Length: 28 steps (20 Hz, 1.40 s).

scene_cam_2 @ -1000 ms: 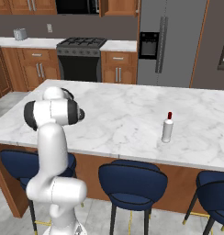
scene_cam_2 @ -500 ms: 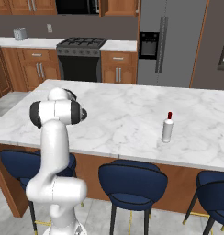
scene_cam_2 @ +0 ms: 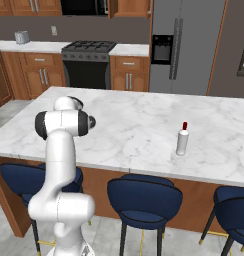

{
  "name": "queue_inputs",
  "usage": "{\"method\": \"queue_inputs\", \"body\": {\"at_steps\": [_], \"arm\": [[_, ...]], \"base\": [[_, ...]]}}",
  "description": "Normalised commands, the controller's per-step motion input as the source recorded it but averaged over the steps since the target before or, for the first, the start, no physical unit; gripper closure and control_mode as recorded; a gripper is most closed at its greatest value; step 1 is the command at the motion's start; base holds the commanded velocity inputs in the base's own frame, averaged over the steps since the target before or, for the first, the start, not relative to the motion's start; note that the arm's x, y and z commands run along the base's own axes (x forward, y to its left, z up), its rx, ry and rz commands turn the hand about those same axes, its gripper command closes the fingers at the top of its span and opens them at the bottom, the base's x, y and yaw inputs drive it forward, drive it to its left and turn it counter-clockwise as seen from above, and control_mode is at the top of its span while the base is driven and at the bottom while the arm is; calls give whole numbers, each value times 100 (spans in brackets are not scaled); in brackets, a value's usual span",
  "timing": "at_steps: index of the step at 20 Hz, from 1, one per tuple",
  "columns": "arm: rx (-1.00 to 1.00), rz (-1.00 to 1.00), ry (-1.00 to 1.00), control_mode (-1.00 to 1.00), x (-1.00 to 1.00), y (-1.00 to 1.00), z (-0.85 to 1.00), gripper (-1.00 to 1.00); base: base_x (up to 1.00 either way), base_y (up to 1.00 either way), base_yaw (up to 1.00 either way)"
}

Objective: Get the candle and the liquor from the cabinet and move them to the dining counter.

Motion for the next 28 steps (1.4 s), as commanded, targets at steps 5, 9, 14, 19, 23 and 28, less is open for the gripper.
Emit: {"method": "queue_inputs", "body": {"at_steps": [5,9,14,19,23,28], "arm": [[0,0,0,-100,1,0,0,100],[0,0,0,-100,0,0,0,100],[0,0,0,-100,0,0,0,100],[0,0,0,-100,0,0,0,100],[0,0,0,-100,0,0,0,100],[0,0,0,-100,0,0,0,-100]], "base": [[0,0,0],[0,0,0],[0,0,0],[0,0,0],[0,0,0],[0,0,0]]}}
